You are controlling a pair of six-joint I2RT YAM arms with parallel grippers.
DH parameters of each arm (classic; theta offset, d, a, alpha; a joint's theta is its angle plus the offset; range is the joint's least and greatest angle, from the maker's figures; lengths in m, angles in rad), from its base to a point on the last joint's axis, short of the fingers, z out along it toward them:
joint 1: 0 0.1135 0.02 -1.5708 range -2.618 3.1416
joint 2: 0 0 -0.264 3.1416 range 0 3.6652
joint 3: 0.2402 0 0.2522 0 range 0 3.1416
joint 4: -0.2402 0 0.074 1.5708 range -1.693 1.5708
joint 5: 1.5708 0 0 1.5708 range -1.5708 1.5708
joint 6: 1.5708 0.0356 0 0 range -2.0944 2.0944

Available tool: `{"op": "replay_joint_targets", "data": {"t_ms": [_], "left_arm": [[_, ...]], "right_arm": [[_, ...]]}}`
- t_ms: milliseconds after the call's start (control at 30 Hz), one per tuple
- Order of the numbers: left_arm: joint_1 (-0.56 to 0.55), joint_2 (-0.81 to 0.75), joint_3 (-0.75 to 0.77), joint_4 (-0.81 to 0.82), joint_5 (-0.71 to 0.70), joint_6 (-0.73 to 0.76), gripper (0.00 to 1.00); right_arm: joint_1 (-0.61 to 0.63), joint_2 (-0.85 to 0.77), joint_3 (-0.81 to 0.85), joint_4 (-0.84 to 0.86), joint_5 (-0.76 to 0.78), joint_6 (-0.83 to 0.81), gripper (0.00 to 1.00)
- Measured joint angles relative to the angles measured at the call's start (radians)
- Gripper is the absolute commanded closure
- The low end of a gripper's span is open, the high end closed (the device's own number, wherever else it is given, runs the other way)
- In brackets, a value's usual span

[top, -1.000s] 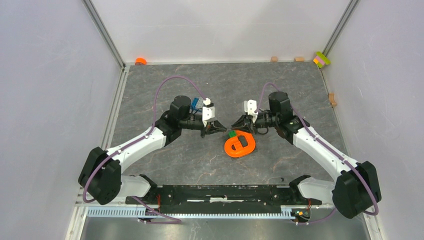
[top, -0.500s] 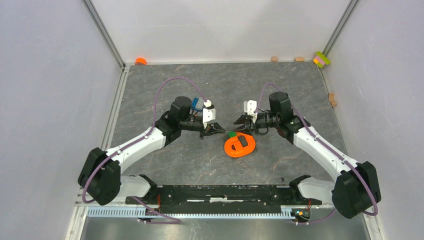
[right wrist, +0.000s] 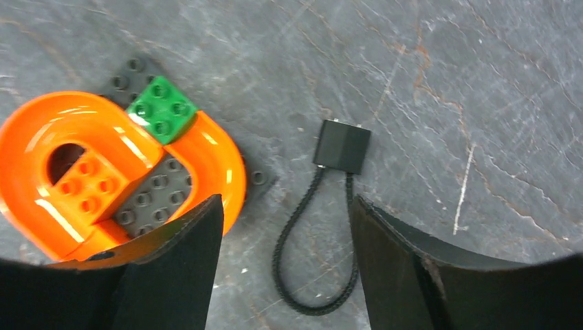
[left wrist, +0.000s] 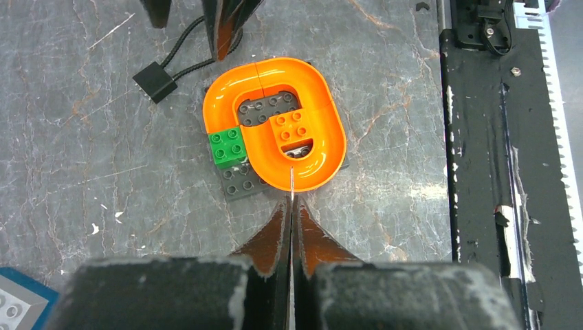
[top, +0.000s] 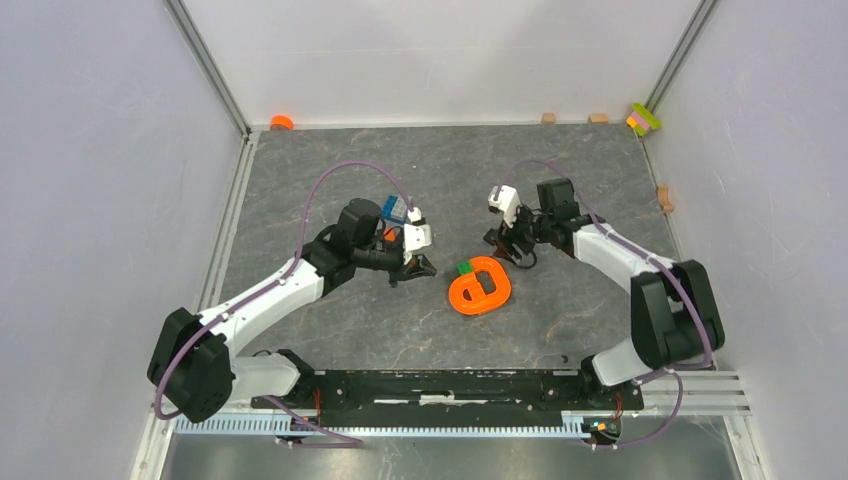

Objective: Unlock with the key

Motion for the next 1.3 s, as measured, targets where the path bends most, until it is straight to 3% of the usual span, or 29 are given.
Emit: {"op": "replay_joint_targets", "data": {"t_ms": [333,700,1133,1300], "left_arm": [[0.000,-0.019,0.000,-0.021,0.000,0.000,0.98],[0.000,-0.019,0.000,-0.030,0.002,0.000,0.98],[0.000,-0.016,0.009,-0.037,0.007,0.000,0.98],[0.000,-0.017,0.009,-0.039,0.010,0.000,0.98]], "right_arm": [[0.007,0.201,0.145,0.015,0.134,0.000,0.24],[0.039,0.294,0.188,0.018,0.169,0.000,0.25],[0.055,0.352,0.200,0.039,0.206,0.003,0.41],[0.055,0.355,0.202,0.045,0.209,0.004,0.41]]}}
